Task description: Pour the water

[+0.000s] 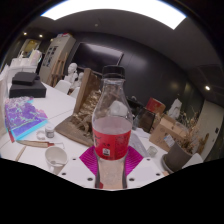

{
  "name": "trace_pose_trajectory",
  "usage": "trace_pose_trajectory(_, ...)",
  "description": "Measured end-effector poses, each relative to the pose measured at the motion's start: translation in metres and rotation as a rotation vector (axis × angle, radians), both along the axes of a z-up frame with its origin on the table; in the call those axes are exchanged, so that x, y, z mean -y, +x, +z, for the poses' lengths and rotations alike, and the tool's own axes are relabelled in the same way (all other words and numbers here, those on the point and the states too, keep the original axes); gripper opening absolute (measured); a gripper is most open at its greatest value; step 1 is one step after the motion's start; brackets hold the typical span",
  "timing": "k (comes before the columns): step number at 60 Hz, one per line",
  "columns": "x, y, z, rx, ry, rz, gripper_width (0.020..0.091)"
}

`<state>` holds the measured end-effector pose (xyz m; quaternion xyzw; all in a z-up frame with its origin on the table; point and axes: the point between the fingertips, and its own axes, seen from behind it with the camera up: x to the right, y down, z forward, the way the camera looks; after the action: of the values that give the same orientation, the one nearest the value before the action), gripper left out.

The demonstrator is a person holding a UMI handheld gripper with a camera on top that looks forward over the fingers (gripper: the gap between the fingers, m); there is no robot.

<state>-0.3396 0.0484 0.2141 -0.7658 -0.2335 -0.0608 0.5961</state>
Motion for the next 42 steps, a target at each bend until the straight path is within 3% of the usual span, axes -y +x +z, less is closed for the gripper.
trace_pose_trajectory(8, -0.006, -0.010, -0.037, -0.203, -0.073, 0.052, 0.0295)
trace_pose_trajectory(31, -0.024, -0.011, -0.138, -0.400, -0.220, 0.054, 0.0310)
trace_pose_trajectory(42, -0.020, -0.009, -0.135, -0.426, -0.177, 0.070, 0.0456)
